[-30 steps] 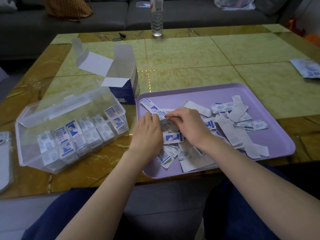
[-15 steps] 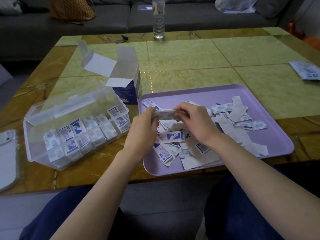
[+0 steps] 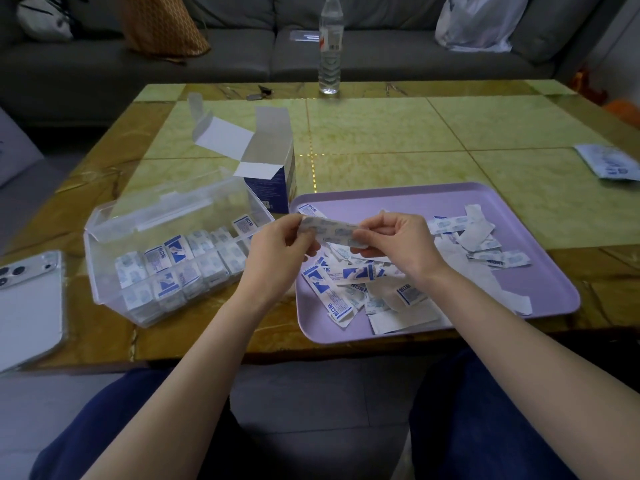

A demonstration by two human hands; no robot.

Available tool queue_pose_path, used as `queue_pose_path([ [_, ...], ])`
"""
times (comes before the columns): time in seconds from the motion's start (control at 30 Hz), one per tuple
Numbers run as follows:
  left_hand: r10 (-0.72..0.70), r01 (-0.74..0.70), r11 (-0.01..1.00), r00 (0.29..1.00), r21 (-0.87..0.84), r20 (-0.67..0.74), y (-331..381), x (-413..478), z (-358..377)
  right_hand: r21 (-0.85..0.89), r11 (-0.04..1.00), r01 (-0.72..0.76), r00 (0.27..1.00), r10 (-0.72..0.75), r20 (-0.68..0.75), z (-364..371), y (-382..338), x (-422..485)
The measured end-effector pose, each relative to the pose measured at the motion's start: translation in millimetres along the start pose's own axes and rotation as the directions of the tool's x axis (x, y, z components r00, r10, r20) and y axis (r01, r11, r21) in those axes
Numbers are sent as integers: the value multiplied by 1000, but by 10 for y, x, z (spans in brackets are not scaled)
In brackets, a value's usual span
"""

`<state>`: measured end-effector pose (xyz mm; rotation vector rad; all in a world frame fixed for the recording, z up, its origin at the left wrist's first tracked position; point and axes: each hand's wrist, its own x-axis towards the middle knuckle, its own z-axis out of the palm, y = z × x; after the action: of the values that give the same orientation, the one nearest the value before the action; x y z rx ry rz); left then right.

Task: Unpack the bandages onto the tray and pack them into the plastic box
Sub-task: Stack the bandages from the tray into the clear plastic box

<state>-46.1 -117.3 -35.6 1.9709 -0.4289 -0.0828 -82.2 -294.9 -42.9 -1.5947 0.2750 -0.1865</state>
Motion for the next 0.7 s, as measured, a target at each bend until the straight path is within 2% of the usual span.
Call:
queue_pose_path([
  [0.27,169,-160,984,975,72,-147,13,-108,-168,-3,999,35,998,-35,60,216,-28,-202],
  [0.37,230,-212,969,962,126,-145,45,-152,-292,-144,985,99,991,-84,106,319,-40,-263],
  [0.5,301,-272,934,948,232,-101,28,-196,-469,-409,873,266,960,-204,190,447,-172,-288],
  [0.7,347,-282,907,921,312,-176,-27,-303,-749,-479,778,406,911,-305,277,795,-410,-281],
])
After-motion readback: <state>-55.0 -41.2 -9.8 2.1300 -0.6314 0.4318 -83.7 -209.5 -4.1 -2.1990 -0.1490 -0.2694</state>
